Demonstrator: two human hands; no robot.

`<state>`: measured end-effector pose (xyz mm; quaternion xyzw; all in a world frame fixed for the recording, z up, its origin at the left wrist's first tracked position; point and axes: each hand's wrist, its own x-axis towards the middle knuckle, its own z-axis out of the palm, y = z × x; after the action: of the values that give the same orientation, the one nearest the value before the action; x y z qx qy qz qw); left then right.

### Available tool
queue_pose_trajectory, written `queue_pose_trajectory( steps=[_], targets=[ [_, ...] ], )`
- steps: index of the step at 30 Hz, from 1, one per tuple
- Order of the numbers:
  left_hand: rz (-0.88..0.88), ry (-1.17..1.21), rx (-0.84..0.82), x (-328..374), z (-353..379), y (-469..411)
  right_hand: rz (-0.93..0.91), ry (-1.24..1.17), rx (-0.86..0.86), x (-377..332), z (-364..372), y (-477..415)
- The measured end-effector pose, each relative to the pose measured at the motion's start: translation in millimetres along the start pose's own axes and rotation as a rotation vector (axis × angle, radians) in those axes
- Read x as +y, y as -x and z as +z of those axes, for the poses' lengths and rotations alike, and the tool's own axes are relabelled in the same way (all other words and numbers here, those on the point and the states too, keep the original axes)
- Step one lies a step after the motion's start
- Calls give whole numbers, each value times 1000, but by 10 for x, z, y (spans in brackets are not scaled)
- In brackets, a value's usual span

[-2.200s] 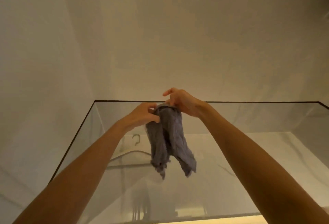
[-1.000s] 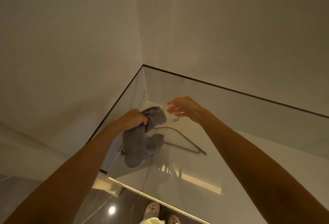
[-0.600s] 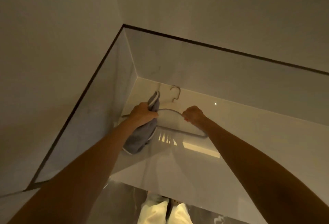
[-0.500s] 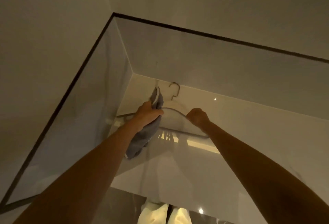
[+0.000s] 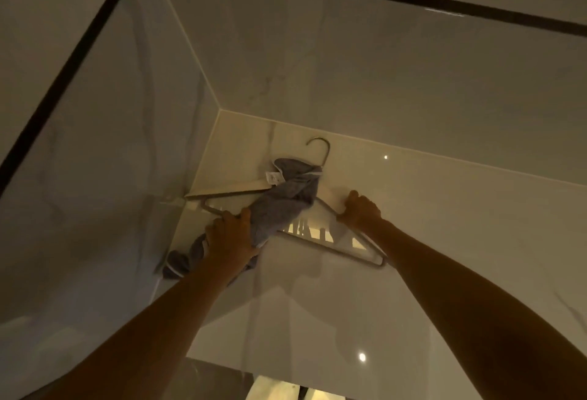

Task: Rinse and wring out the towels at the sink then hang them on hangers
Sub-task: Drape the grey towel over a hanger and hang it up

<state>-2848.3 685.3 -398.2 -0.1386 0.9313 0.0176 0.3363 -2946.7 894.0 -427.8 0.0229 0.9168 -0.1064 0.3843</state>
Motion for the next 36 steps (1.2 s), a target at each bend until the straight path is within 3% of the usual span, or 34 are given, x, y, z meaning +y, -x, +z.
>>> queue_pose_trajectory(
  steps=[3, 6, 11, 16, 21, 25, 28, 31, 33, 36],
  targets=[
    [60, 265, -28, -16, -108, -99, -45, -105, -75, 69, -98, 27],
    [78, 514, -10, 6, -370, -96, -43, -505, -204, 36, -198, 160],
    [37, 755, 85, 247, -937, 36, -108, -709, -123, -117, -430, 496],
    [-194, 1505, -139, 474, -1391, 313, -189, -769, -54, -115, -808, 963],
    [-17, 1952, -354, 665, -1897, 864, -321, -794, 79, -135, -1343, 1678],
    [159, 1797, -284, 927, -2315, 1259, -403, -796, 161, -133, -1792, 2384],
    [232, 1257, -44, 1150, -2651, 1537, -420, -832, 259, -90, -2044, 2818],
    [416, 729, 253, 1281, -2963, 1954, -354, -888, 365, 50, -2221, 3199],
    [532, 636, 420, 1290, -3107, 2242, -333, -904, 415, 173, -2337, 3436],
    [507, 678, 800, 1225, -3100, 2585, -352, -925, 495, 395, -2462, 3796]
  ],
)
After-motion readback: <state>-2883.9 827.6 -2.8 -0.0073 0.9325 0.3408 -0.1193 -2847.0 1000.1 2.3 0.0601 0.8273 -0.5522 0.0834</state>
